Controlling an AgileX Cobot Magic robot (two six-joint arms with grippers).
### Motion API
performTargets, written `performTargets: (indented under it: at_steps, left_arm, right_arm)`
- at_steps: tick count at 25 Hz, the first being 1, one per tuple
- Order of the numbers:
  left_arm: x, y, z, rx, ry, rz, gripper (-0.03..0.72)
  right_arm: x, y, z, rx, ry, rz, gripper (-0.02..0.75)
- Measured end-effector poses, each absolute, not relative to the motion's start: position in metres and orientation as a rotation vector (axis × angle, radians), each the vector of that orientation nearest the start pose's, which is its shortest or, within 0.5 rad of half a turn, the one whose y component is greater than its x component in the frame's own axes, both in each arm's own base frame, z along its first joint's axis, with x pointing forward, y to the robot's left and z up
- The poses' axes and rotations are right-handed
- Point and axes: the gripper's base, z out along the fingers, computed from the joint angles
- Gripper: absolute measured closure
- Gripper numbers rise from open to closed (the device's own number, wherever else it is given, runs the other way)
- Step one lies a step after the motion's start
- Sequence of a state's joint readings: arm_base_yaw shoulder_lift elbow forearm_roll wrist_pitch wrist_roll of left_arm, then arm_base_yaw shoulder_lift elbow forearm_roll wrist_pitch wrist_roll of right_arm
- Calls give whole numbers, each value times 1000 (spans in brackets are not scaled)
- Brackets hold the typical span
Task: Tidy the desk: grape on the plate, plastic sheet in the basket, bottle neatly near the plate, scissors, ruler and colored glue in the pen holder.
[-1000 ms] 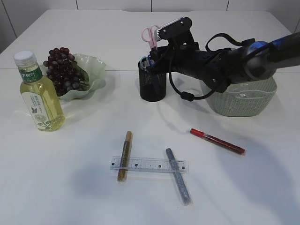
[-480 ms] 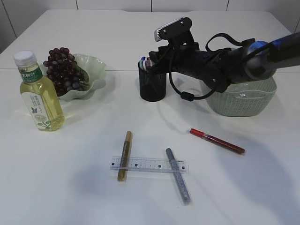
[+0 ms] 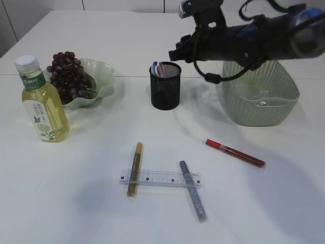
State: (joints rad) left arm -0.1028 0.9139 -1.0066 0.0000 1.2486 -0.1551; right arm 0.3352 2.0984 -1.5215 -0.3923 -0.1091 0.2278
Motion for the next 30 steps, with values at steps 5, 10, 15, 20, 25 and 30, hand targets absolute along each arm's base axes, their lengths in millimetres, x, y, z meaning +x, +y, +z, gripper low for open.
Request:
performTargets:
  at_steps: [5, 10, 15, 20, 25, 30]
  left_arm:
    - [144, -15, 357, -69, 2641, -87, 253]
    - [144, -15, 357, -69, 2641, -87, 253]
    - [144, -15, 357, -69, 2641, -87, 253]
    - [144, -15, 357, -69, 2641, -87, 253]
    - [144, -15, 357, -69, 2641, -87, 253]
    - [144, -15, 357, -67, 2641, -87, 253]
  right_arm:
    - [443, 151, 261, -370, 2013, 126, 458]
    - [419, 154, 286, -332, 2183, 52, 458]
    - [393, 176, 288, -374, 2443, 46, 433]
    - [364, 194, 289, -503, 2678, 80, 256]
    - [341, 207, 285, -814, 2771, 46, 185]
    - [330, 222, 286, -1289, 2607, 158, 181]
